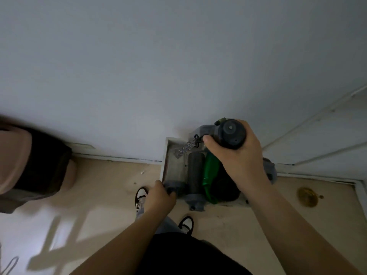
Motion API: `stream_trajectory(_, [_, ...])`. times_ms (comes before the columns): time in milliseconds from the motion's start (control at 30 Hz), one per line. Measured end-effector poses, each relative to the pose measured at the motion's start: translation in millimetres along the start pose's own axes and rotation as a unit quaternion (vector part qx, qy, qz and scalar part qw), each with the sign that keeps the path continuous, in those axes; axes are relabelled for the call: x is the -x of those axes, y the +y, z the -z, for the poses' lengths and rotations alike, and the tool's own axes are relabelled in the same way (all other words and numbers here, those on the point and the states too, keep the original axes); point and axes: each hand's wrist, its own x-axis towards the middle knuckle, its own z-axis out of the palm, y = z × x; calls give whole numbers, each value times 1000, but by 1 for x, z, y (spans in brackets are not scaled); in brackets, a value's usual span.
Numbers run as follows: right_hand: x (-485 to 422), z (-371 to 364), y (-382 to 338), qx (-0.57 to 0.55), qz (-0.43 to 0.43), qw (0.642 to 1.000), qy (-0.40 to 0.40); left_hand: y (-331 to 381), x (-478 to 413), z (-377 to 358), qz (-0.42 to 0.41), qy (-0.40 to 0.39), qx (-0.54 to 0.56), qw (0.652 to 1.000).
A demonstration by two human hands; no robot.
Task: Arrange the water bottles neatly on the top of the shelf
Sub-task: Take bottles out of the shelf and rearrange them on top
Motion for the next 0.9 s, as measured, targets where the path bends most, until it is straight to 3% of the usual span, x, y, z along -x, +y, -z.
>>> stream_trajectory(267, [6, -6, 28, -17, -51, 999, 8, 15, 8, -19, 59, 24, 215, 974])
stream_trajectory(500, [3, -9, 41, -75, -89, 993, 23, 15, -1, -14, 29, 9, 124, 992])
stream_trajectory(900, [-4, -17, 67, -176, -170, 969, 28, 39, 2, 20, -98, 90, -30, 991])
